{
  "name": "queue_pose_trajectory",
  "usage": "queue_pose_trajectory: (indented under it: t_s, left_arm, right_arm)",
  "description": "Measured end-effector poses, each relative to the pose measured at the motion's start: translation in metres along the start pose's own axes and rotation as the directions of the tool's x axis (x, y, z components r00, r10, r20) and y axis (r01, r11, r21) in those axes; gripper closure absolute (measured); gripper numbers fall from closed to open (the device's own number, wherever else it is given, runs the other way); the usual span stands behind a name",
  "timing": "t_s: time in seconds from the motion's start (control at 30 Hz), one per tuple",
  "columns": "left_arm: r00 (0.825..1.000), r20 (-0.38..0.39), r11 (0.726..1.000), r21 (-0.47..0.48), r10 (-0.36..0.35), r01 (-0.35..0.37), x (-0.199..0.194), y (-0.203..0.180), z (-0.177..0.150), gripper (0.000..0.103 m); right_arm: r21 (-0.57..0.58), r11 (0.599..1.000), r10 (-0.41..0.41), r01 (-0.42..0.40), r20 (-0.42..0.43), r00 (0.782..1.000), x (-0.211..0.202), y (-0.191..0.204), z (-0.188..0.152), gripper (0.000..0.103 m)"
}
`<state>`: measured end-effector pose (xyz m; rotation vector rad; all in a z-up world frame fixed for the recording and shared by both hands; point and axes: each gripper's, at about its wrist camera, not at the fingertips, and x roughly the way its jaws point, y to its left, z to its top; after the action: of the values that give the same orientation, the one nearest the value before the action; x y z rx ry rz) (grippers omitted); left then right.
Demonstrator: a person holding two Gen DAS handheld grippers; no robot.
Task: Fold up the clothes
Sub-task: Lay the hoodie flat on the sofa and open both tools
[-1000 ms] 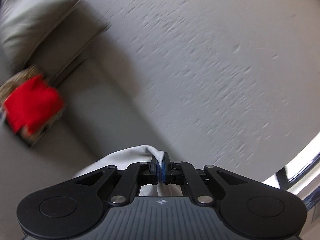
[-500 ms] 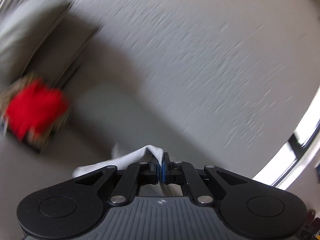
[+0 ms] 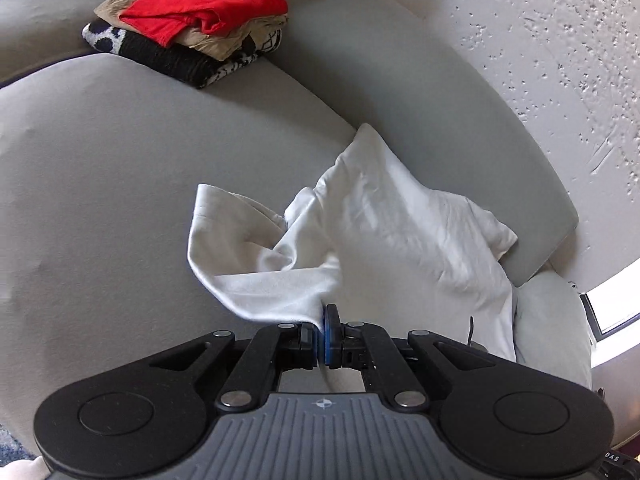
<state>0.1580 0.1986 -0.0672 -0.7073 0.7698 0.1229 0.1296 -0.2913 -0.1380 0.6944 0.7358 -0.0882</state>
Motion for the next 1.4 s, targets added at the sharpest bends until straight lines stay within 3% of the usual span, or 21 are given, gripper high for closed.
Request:
queue_pose_trajectory:
  t_s: [0.3, 0.43, 0.5, 0.57, 0.6, 0.63, 0.67, 0.73, 0.93, 1.03, 1.17, 1.27, 1.4]
  left_arm:
    - [0.999, 0.019, 0.998, -0.038, -0.043, 0.044, -0.058, -0.004, 0.005, 0.102]
    - [0.999, 0.034, 1.000, 0.018, 0.012, -0.013, -0.075, -0.004, -0.007, 0.103]
    - [0.999, 0.019, 0.998, 0.055, 0.039, -0.040, -0.076, -0.005, -0.017, 0.103]
    - [0.995, -0.041, 0.991, 0.101, 0.093, -0.088, -0.063, -0.005, -0.026, 0.096]
    - [0.986, -0.067, 0.983, 0.116, 0.151, -0.142, -0.058, -0.005, -0.031, 0.096]
    - [0.976, -0.084, 0.974, 0.122, 0.199, -0.188, -0.056, -0.004, -0.037, 0.092]
    - [0.975, -0.082, 0.973, 0.121, 0.207, -0.197, -0.059, -0.003, -0.043, 0.089]
    - [0.973, -0.077, 0.971, 0.118, 0.219, -0.209, -0.065, -0.002, -0.055, 0.072]
    - [0.987, -0.131, 0.996, 0.036, 0.089, -0.085, -0.066, -0.004, -0.083, 0.068]
    - [0.979, -0.205, 0.999, -0.038, -0.005, -0.003, -0.053, -0.003, -0.097, 0.068]
    - [0.977, -0.191, 0.984, -0.165, -0.100, 0.068, -0.041, 0.002, -0.107, 0.066]
    - [0.966, -0.189, 0.949, -0.291, -0.178, 0.118, -0.031, 0.013, -0.109, 0.066]
    - [0.961, -0.172, 0.924, -0.353, -0.218, 0.146, -0.019, 0.016, -0.111, 0.066]
  right_arm:
    - [-0.025, 1.000, -0.004, 0.004, -0.028, 1.000, -0.067, 0.014, 0.006, 0.103]
    - [-0.088, 0.994, -0.060, 0.058, -0.019, 0.998, -0.088, 0.010, -0.008, 0.103]
    - [-0.083, 0.995, -0.059, 0.055, -0.055, 0.997, -0.086, 0.004, -0.014, 0.103]
    - [-0.069, 0.996, -0.054, 0.047, -0.098, 0.994, -0.083, -0.002, -0.021, 0.101]
    - [-0.049, 0.998, -0.038, 0.032, -0.123, 0.992, -0.081, -0.005, -0.023, 0.092]
    - [-0.022, 1.000, -0.016, 0.012, -0.148, 0.989, -0.077, -0.008, -0.025, 0.090]
    - [0.001, 1.000, 0.009, -0.009, -0.166, 0.986, -0.074, -0.012, -0.029, 0.089]
    - [0.048, 0.998, 0.059, -0.051, -0.195, 0.979, -0.068, -0.017, -0.036, 0.082]
    - [0.216, 0.965, 0.192, -0.146, -0.212, 0.958, -0.053, -0.030, -0.056, 0.071]
    - [0.228, 0.962, 0.200, -0.149, -0.220, 0.955, -0.052, -0.030, -0.059, 0.070]
    - [0.251, 0.958, 0.196, -0.140, -0.214, 0.957, -0.051, -0.037, -0.058, 0.067]
    - [0.294, 0.945, 0.209, -0.142, -0.210, 0.955, -0.048, -0.046, -0.058, 0.068]
    - [0.330, 0.933, 0.220, -0.146, -0.197, 0.956, -0.040, -0.051, -0.057, 0.067]
